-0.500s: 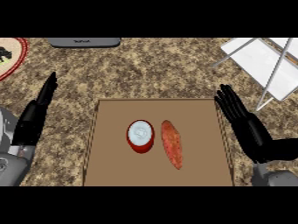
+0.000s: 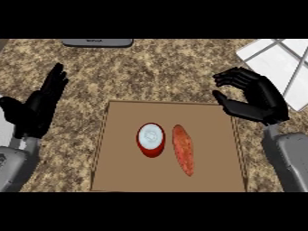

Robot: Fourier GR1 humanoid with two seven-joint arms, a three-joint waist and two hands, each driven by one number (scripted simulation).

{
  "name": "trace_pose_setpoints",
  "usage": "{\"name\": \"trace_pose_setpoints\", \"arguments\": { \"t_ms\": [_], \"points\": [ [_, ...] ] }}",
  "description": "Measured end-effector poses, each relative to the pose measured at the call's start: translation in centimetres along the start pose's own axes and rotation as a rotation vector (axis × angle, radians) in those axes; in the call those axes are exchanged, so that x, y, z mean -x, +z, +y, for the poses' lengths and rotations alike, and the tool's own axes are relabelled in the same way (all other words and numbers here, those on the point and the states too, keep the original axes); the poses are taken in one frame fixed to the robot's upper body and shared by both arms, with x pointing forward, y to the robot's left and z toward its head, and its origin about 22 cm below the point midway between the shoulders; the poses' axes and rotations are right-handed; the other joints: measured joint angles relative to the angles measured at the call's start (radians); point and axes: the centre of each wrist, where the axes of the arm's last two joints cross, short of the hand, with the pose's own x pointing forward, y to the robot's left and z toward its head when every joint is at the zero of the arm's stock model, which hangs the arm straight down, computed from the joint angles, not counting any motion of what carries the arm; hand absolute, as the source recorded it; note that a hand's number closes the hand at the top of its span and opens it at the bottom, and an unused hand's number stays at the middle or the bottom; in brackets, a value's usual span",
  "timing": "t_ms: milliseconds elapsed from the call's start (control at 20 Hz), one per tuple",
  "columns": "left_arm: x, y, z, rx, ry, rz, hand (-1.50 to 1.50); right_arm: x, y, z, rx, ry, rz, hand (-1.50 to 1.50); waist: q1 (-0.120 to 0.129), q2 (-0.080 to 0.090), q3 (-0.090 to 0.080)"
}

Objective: Pick the sweet potato from the tray and place it in the tiered shelf

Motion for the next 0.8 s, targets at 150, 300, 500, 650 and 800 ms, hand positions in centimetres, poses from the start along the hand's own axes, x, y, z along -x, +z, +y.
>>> {"name": "trace_pose_setpoints", "arguments": {
  "t_ms": [150,300,500,650,800],
  "points": [
    [-0.5,-0.1,0.1,0.005,0.049,0.027,0.0,0.4,-1.3,0.5,-0.065,-0.135,0.005,-1.5,-0.001,0.0,0.002],
    [-0.8,0.2,0.6,0.001,0.065,0.042,0.0,-0.3,-2.0,-0.3,-0.154,-0.18,-0.034,-1.5,-0.007,-0.002,0.003],
    [-0.6,0.3,1.0,-0.014,0.077,0.052,0.0,-3.5,-2.4,-0.9,-0.305,-0.108,-0.021,-1.5,-0.02,-0.006,0.002],
    [-0.7,0.5,1.0,-0.014,0.079,0.056,0.0,-5.4,-2.5,-1.3,-0.431,0.028,0.052,-1.5,-0.022,-0.009,0.001],
    [-0.8,0.3,1.2,-0.019,0.078,0.057,0.0,-8.4,-2.8,-0.6,-0.537,0.27,0.108,-1.5,-0.024,-0.011,0.0]
  ]
}}
